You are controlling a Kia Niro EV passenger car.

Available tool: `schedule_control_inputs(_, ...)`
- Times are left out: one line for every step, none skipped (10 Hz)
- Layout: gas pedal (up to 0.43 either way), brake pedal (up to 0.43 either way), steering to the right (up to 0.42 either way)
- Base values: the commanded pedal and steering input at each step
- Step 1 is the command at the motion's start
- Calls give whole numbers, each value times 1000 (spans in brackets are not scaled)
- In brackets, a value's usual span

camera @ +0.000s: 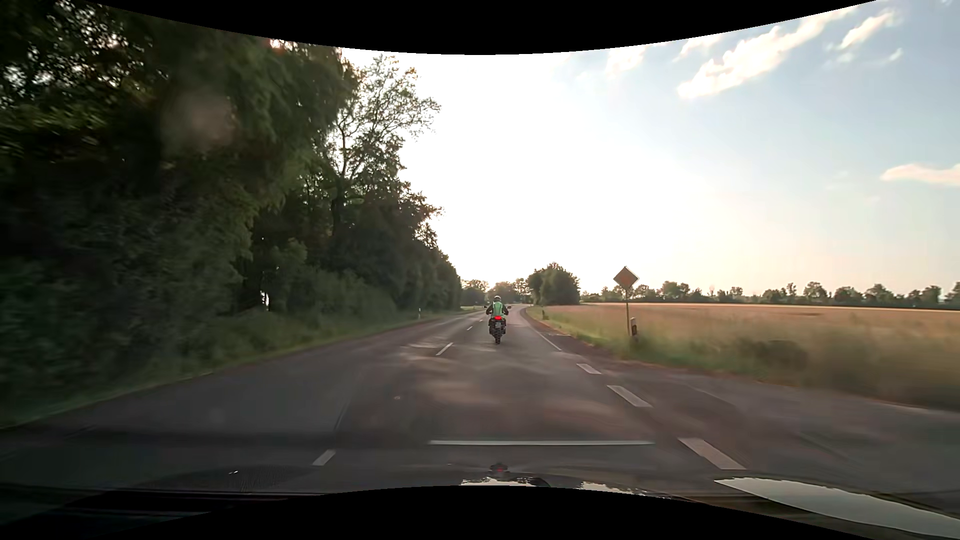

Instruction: Follow the waypoints while adhering to traffic rules and regulations

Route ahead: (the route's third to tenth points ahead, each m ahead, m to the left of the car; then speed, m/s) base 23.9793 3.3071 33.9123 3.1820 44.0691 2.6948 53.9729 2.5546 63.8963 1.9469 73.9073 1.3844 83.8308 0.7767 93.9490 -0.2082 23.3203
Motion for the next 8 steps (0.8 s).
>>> schedule_control_inputs(177,0,0)
schedule_control_inputs(177,0,0)
schedule_control_inputs(177,0,1)
schedule_control_inputs(177,0,1)
schedule_control_inputs(177,0,2)
schedule_control_inputs(177,0,2)
schedule_control_inputs(177,0,3)
schedule_control_inputs(177,0,3)
